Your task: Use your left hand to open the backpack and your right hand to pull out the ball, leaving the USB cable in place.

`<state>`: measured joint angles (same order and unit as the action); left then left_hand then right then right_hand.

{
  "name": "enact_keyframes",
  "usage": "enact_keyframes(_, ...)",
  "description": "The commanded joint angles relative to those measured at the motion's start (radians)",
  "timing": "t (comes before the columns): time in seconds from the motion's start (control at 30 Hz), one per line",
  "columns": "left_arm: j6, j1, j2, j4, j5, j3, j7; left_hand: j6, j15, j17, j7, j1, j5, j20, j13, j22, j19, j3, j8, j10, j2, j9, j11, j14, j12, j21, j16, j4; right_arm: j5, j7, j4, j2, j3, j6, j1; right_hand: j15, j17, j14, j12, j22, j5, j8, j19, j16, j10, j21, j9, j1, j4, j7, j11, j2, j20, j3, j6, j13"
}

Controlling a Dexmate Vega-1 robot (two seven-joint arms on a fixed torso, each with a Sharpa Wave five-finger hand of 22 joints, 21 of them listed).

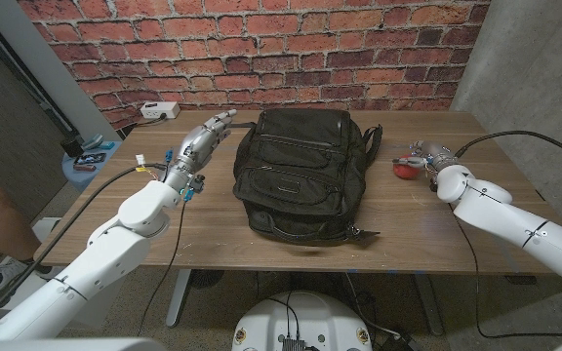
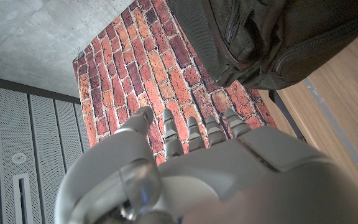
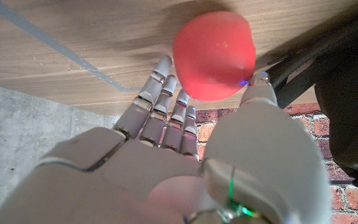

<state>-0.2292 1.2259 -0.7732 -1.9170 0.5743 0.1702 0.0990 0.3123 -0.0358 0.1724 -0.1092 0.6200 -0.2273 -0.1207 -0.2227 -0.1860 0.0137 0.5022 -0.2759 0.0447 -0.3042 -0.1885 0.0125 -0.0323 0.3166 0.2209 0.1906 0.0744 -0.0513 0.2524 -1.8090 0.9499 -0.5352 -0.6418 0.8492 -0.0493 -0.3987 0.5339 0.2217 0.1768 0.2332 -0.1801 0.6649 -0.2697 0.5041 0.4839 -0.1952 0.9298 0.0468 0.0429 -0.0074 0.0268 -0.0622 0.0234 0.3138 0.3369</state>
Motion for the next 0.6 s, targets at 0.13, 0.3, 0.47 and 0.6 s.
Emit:
enact_keyframes(0.13,-0.01,0.016,-0.004,0.001,0.011,-0.017,-0.008,0.0,-0.002,0.002,-0.005,-0.138,-0.007,-0.001,0.0,-0.003,0.012,0.011,0.007,0.004,0.133,-0.005,0.001,0.007,-0.007,-0.006,-0.005,0.003,0.006,-0.022,-0.049,0.014,0.004,-0.044,-0.007,-0.06,-0.001,-0.017,-0.008,0.003,0.009,-0.002,-0.012,0.007,-0.017,-0.011,-0.001,-0.017,-0.002,0.019,0.003,0.003,-0.017,-0.008,-0.015,0.001)
enact_keyframes(0.3,-0.013,0.014,-0.006,0.008,0.018,-0.021,-0.018,-0.009,-0.004,0.002,-0.006,-0.14,-0.007,0.001,0.002,-0.003,0.013,0.014,0.015,0.001,0.134,-0.005,-0.002,0.016,-0.011,-0.007,-0.008,0.005,0.009,-0.02,-0.077,0.023,0.009,-0.057,0.0,-0.056,0.0,-0.024,-0.011,0.003,0.01,-0.004,-0.016,0.009,-0.024,-0.014,0.0,-0.019,-0.001,0.022,0.004,0.003,-0.013,-0.009,-0.017,0.0)
enact_keyframes(0.47,-0.015,0.017,-0.008,0.01,0.022,-0.026,-0.023,-0.021,0.004,0.001,-0.011,-0.143,-0.006,0.011,0.005,-0.003,0.029,0.018,0.026,-0.009,0.135,-0.005,0.0,0.032,-0.02,-0.013,-0.012,0.008,0.009,-0.022,-0.102,0.032,0.013,-0.068,0.004,-0.046,0.0,-0.033,-0.014,0.003,0.012,-0.005,-0.023,0.012,-0.03,-0.02,0.001,-0.027,-0.004,0.024,0.01,0.002,-0.008,-0.011,-0.022,-0.001)
enact_keyframes(0.6,-0.013,0.02,-0.014,0.012,0.028,-0.032,-0.03,-0.04,0.007,0.0,-0.009,-0.145,-0.006,0.028,0.008,-0.002,0.049,0.022,0.041,-0.02,0.136,-0.005,0.005,0.051,-0.029,-0.02,-0.016,0.013,0.014,-0.019,-0.116,0.034,0.02,-0.064,0.009,-0.04,0.001,-0.04,-0.017,0.002,0.013,-0.005,-0.029,0.015,-0.036,-0.023,0.001,-0.036,-0.008,0.028,0.014,0.001,-0.003,-0.014,-0.026,-0.002)
